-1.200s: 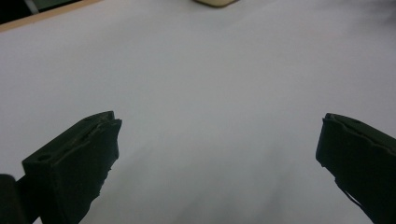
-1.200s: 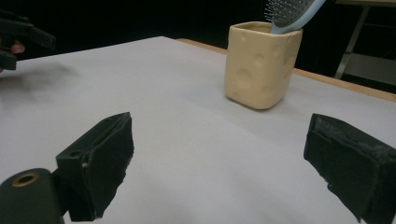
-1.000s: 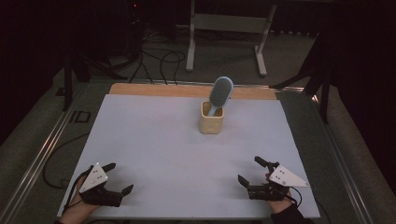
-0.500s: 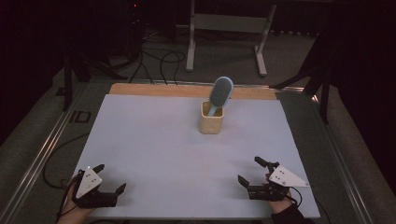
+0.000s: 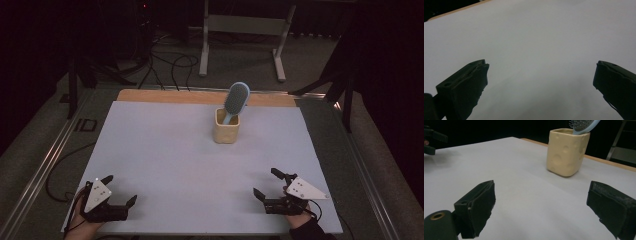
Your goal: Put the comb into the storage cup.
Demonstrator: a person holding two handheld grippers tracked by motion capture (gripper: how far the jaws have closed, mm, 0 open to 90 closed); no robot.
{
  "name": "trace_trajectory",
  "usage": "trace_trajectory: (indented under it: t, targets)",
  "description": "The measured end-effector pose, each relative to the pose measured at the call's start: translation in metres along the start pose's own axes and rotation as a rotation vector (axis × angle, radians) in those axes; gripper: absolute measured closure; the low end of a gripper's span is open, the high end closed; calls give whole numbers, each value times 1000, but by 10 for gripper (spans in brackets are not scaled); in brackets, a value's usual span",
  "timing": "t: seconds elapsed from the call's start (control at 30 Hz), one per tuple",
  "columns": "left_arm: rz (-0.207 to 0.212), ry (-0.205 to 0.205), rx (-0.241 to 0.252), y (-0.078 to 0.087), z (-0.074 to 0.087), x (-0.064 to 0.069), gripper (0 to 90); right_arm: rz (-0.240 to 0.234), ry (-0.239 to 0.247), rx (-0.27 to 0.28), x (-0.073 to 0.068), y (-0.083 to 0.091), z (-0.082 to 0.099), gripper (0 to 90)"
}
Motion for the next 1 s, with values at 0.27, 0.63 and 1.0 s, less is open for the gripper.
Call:
trace_trajectory:
  t: [0.27,0.63,1.0]
  targets:
    - [13,-3,8,0,-1,1,0,1,-5,-3,0,0,1,82]
    - [39,-3,42,2,-4,4,0,-2,-7,-10,0,-2,2,82]
    - [42,0,51,3,-5,6,0,-6,-3,-10,-1,-2,2,82]
Point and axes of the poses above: each handheld gripper's, and its own axes: y roughly backward along the jaws, z roughly out of its underside, x roughly to its right, the point moved 6 cm from there along -y, roughly forward along the jaws, and after that the axes turned 15 degrees about y, right-handed, at the moved point
